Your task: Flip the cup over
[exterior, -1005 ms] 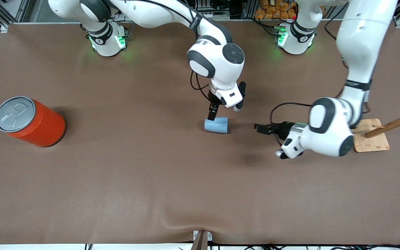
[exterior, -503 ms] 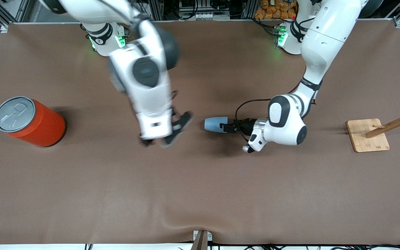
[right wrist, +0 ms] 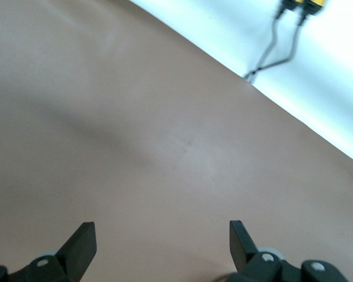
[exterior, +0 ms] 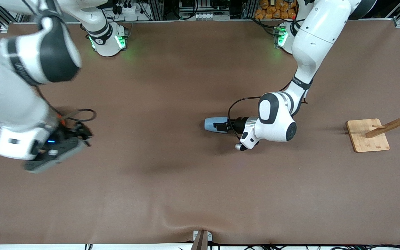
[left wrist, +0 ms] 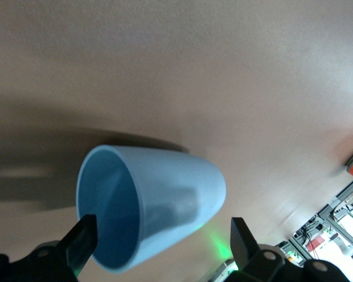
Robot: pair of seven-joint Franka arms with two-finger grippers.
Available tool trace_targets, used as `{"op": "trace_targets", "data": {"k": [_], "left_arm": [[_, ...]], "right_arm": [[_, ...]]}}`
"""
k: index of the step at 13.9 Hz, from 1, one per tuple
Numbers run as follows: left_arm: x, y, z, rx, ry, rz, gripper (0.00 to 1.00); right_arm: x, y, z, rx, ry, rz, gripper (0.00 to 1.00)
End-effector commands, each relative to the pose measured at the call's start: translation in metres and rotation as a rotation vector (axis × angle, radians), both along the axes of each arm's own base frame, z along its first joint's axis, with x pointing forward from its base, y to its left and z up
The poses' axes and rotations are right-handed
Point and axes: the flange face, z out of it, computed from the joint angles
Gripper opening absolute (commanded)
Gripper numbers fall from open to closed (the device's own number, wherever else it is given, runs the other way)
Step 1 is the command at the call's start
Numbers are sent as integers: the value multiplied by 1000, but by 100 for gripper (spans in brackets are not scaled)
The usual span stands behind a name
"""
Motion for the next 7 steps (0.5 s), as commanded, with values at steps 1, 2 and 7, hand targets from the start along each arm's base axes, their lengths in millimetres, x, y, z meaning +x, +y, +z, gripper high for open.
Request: {"op": "trace_targets", "data": {"k": [1, 2, 7], "left_arm": [[6, -3, 2, 5, -38, 45, 76], [3, -9, 2, 8, -48, 35, 39], [-10, -22, 1, 34, -35, 18, 0]], "right_arm": [[-21, -51, 25, 90, 67, -106, 100], [-29, -71, 36, 136, 82, -189, 100], [-74, -91, 65, 189, 211, -679, 100]]}}
